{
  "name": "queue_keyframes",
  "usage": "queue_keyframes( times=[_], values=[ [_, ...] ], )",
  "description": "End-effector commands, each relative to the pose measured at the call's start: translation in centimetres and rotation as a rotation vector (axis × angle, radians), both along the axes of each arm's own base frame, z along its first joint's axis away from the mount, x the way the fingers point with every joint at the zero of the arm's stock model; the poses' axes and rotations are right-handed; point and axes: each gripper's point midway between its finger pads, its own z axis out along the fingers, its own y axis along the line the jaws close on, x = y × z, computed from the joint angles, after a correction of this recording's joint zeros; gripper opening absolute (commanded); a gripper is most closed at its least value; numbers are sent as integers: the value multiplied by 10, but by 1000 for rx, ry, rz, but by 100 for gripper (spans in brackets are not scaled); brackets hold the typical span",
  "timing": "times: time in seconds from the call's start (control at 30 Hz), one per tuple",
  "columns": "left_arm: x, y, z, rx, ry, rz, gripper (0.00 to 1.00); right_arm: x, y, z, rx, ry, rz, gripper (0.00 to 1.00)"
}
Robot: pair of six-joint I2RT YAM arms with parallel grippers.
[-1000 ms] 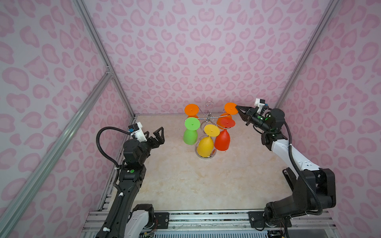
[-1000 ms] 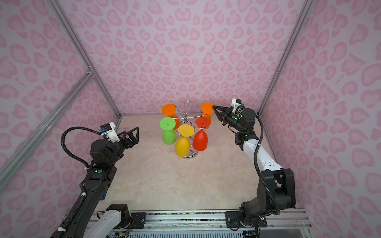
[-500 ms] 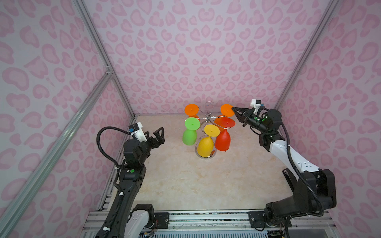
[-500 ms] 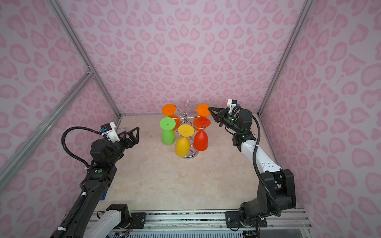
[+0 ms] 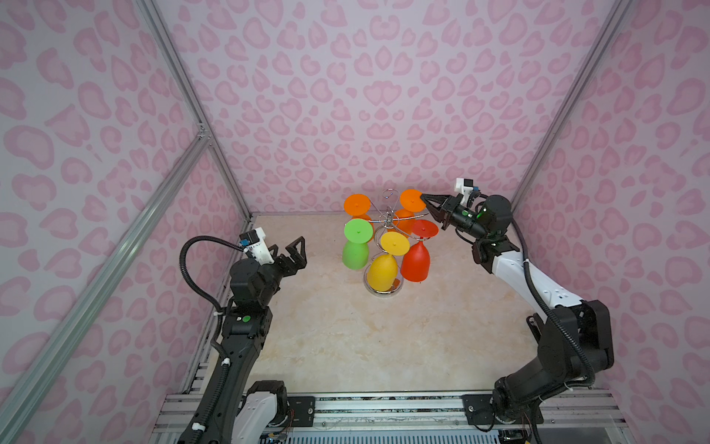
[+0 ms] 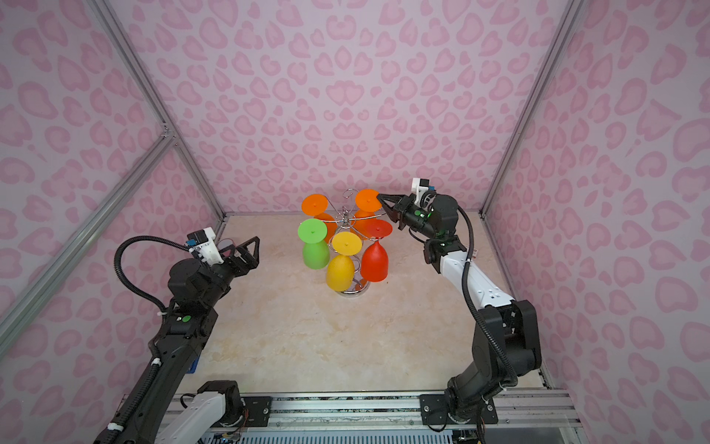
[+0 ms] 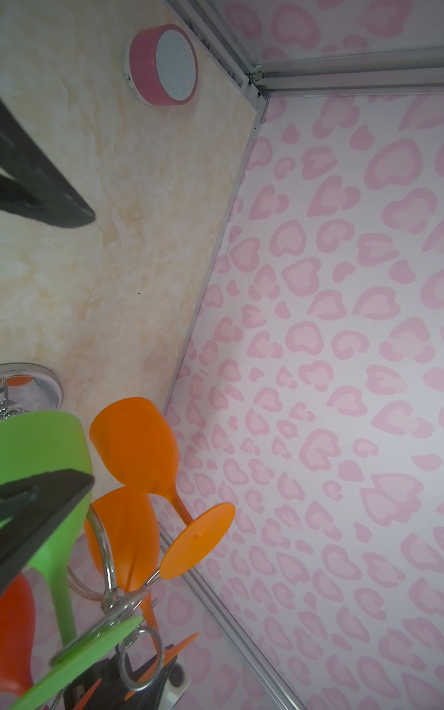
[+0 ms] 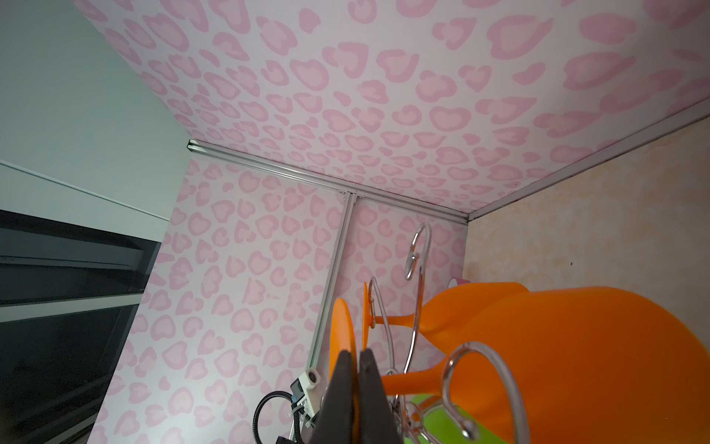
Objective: Take the wine glass off the wine glass rack
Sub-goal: 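Close the right gripper on the orange glass foot and slide it off the rack, then lift the orange glass up with the right gripper while the left gripper rises toward it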
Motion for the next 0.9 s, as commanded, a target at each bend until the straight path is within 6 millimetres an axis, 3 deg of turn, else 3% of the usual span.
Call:
queue_keyframes(
  times=[0.0,0.2,0.43,0.67,0.87],
  values=[
    [0,-1,9,8,-29,-4,100,8,1,1,-5,-10,-9,0],
    [-1,-1,3,10,-3,-7,100,23,-1,0,-19,-7,-25,0],
    [-1,-1,4,13,-1,-8,100,49,-24,-2,-10,-8,-89,0],
    [-4,-5,9,10,-14,-31,98,65,-79,0,25,-30,-215,0],
    [-9,-11,20,11,-51,-67,98,45,-127,11,53,-71,-300,0]
  ],
)
